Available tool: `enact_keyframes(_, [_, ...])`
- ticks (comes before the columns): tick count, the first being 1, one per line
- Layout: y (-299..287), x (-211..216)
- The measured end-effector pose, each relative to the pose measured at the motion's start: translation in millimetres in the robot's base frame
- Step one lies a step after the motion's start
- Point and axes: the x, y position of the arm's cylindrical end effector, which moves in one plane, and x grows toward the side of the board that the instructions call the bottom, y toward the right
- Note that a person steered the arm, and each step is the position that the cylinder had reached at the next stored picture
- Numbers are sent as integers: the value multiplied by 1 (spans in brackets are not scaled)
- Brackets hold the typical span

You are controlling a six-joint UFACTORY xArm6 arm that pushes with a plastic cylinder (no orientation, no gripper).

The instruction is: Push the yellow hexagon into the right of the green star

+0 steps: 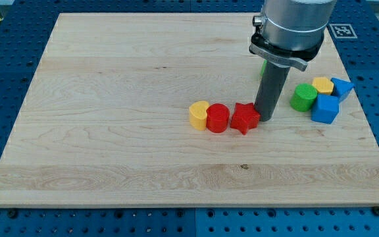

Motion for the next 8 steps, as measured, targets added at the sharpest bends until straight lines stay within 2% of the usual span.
enact_keyframes(2, [-10, -53])
enact_keyframes(3, [-42, -103])
enact_keyframes(4, [1, -144])
enact_keyframes(5, [101, -161])
enact_keyframes(6, [208, -146])
enact_keyframes(8, [227, -103])
